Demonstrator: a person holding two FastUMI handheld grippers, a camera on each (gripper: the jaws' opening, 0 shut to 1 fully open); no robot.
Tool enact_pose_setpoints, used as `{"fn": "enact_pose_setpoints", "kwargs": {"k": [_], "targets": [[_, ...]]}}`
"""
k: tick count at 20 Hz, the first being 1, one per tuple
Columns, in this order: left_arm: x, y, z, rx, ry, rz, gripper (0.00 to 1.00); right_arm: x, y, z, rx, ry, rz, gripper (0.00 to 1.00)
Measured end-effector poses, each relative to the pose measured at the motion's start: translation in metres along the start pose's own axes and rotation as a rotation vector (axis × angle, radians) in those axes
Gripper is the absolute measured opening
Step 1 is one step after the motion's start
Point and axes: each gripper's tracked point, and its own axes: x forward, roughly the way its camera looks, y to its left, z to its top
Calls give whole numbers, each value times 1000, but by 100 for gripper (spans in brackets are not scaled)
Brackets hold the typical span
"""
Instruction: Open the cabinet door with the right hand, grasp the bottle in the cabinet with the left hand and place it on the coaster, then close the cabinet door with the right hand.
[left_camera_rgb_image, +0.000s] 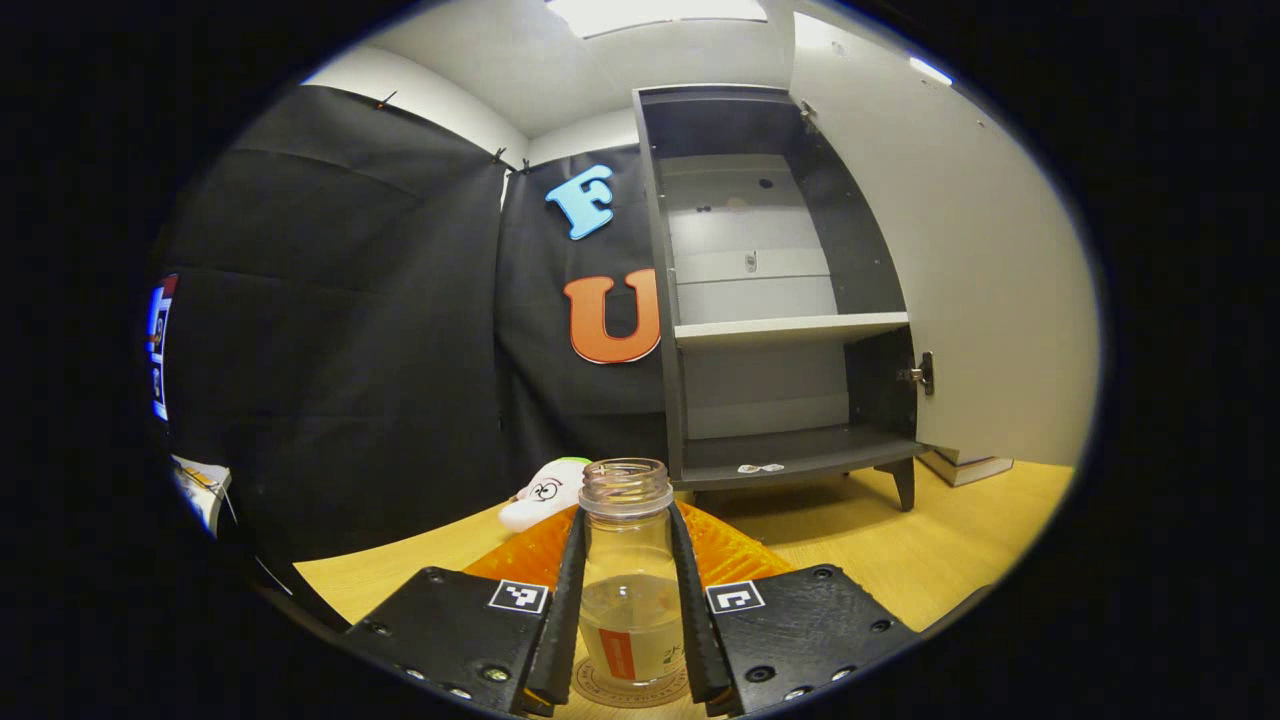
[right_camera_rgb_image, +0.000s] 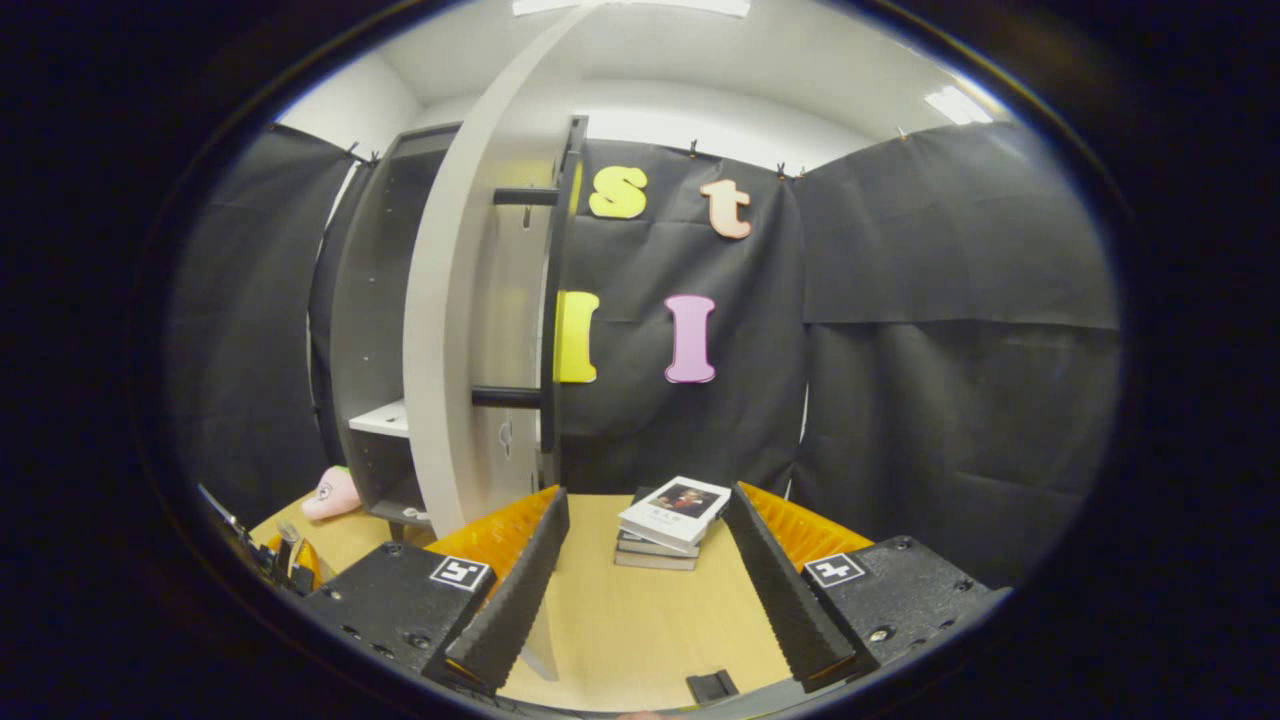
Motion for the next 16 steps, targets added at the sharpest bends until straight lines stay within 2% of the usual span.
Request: {"fn": "enact_pose_setpoints", "kwargs": {"k": [1,2,6,11,13,14,15,16], "targets": [[0,-2,-6,-3,11,-3,43,0,0,0,-5,1,-4,99],[-1,-1,-10,-10,22,4,43,-1,1,1,-8,2,-7,95],[-5,4,-11,-36,21,20,43,-1,0,1,-5,2,-13,95],[-8,-3,-16,-46,30,-8,47,0,0,-1,8,3,-6,96],[-8,-3,-16,-47,39,-14,60,0,0,0,4,1,-4,95],[-8,-3,-16,-46,42,-15,65,0,1,0,4,0,-2,99],[-8,-3,-15,-47,43,-17,67,0,1,0,5,-2,-1,100],[-8,-3,-15,-49,44,-17,70,0,1,0,9,-2,2,95]]}}
